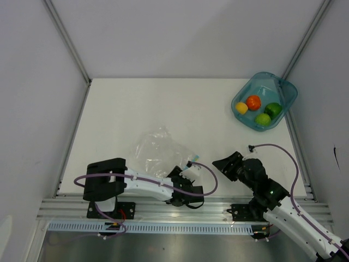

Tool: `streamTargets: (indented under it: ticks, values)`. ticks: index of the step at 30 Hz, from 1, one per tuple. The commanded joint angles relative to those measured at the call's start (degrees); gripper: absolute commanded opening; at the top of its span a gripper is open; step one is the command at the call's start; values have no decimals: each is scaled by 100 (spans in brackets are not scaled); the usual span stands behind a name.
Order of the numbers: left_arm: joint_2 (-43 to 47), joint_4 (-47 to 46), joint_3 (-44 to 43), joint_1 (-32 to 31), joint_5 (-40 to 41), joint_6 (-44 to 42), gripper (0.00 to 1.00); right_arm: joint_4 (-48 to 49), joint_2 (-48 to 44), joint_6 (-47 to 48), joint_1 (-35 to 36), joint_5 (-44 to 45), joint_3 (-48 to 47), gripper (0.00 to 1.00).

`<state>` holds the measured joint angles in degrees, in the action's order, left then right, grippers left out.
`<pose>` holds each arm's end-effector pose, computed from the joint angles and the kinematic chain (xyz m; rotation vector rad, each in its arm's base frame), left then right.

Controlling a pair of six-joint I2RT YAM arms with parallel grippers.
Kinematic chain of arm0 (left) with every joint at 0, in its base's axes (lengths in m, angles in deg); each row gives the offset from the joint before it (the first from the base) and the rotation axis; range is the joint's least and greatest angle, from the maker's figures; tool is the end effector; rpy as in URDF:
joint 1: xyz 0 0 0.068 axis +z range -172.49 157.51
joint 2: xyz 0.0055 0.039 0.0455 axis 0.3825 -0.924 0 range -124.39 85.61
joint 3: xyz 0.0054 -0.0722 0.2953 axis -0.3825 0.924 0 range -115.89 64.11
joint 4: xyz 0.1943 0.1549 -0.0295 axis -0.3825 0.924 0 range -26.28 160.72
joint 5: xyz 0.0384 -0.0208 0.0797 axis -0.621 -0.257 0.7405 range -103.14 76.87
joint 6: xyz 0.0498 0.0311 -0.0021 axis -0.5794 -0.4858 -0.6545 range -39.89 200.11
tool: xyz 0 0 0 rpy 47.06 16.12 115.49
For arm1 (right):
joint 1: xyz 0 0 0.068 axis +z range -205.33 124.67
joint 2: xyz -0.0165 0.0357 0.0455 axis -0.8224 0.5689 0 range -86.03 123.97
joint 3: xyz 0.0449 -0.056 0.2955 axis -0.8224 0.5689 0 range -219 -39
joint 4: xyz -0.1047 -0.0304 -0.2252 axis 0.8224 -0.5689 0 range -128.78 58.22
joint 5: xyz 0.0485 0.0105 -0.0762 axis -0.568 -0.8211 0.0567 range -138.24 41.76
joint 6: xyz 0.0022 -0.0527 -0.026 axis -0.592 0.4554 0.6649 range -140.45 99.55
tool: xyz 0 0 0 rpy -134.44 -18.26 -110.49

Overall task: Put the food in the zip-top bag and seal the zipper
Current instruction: Pick up the zipper food storage bag at the center of the board.

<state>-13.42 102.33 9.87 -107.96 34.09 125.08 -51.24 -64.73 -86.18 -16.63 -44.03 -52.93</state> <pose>0.0538 -0.2827 0.1823 0.7514 2.2065 0.3048 0.0696 0.0517 0.1981 0.5651 2.1370 1.0240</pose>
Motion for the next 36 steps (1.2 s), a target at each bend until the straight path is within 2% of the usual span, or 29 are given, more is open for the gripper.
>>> streamTargets:
  ticks: [1,3,9,11,15,22,30,36]
  values:
    - [85,-265,61,136,173,-76,56,-31,-29,52,-20,-8,-22,52]
    - [164,-354,106,232,165,-198,50,-31,-56,43,-20,-8,-13,52]
    - [462,-740,273,364,-10,-568,23,205,32,34,-20,-78,92,52]
    - [611,-968,414,504,-169,-656,19,320,190,61,-20,-165,136,52]
    - [954,-1171,616,786,-424,-805,0,584,664,192,-20,-350,119,52]
    - [1376,-1137,546,953,-477,-1060,1,1471,1534,368,41,-877,154,52]
    - [2263,-864,370,1032,-1074,-1008,1,2691,2896,527,270,-1062,-171,52]
    - [2502,-688,203,1041,-1215,-973,1,3325,3925,579,595,-1019,-645,48]
